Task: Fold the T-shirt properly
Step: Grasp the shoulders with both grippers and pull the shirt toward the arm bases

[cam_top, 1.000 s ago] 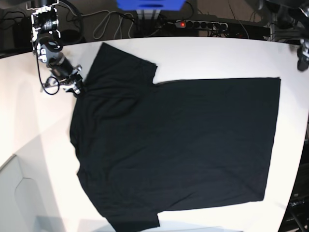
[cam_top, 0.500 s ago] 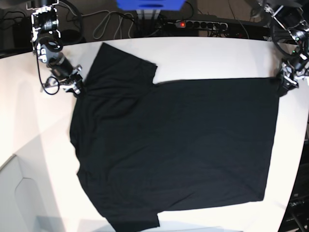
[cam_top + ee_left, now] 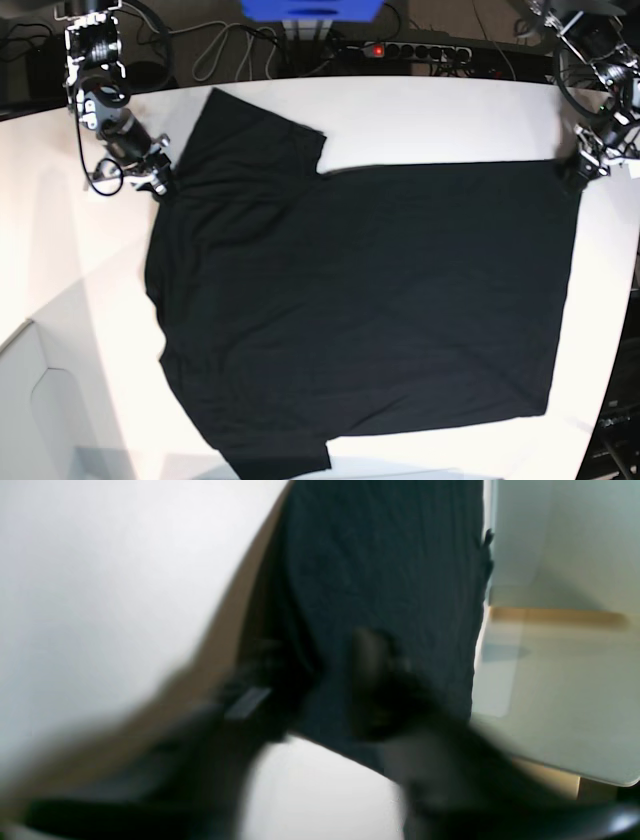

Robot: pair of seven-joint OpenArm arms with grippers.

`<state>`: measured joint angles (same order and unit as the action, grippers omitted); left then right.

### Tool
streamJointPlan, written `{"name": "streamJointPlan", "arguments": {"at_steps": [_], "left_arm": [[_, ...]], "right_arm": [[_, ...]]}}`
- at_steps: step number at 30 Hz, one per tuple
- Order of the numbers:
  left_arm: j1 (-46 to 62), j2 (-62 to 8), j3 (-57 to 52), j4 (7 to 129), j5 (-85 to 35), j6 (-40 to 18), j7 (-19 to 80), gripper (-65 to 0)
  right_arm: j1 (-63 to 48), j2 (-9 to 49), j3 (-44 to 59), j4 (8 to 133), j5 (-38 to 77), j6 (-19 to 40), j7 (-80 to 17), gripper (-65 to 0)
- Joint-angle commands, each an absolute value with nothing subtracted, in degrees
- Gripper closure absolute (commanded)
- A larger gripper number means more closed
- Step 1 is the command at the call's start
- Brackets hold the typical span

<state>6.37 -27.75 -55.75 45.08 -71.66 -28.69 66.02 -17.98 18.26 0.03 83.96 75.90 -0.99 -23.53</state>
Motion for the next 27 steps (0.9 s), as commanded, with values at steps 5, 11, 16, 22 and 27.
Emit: {"name": "streamJointPlan", "arguments": {"at_steps": [5, 11, 16, 22, 27], "left_arm": [[8.04, -28.44, -55.60, 45.32, -70.64, -28.26, 67.03, -0.6], [12.97, -28.26, -56.13, 56.31, -70.73, -28.35, 66.95, -0.2], [17.27, -26.15, -59.65, 65.27, -70.64, -28.35, 66.95, -0.2], [21.58, -25.63, -62.20, 70.55, -70.64, -28.35, 66.95, -0.2], [23.25, -26.07, -62.64, 70.90, -70.55, -28.35, 66.95, -0.2]], "right_arm": [[-18.59, 17.71, -0.66, 82.68, 77.23, -0.66, -24.66, 0.0], [-20.62, 18.24, -0.31, 86.02, 77.23, -0.66, -24.22, 0.0], [-23.52, 19.38, 1.19, 88.31, 77.23, -0.66, -24.04, 0.0], [-29.85, 19.38, 8.04, 90.86, 77.23, -0.48, -24.13, 0.0], [-34.51, 19.21, 13.67, 93.67, 77.23, -0.40, -24.31, 0.0]]}}
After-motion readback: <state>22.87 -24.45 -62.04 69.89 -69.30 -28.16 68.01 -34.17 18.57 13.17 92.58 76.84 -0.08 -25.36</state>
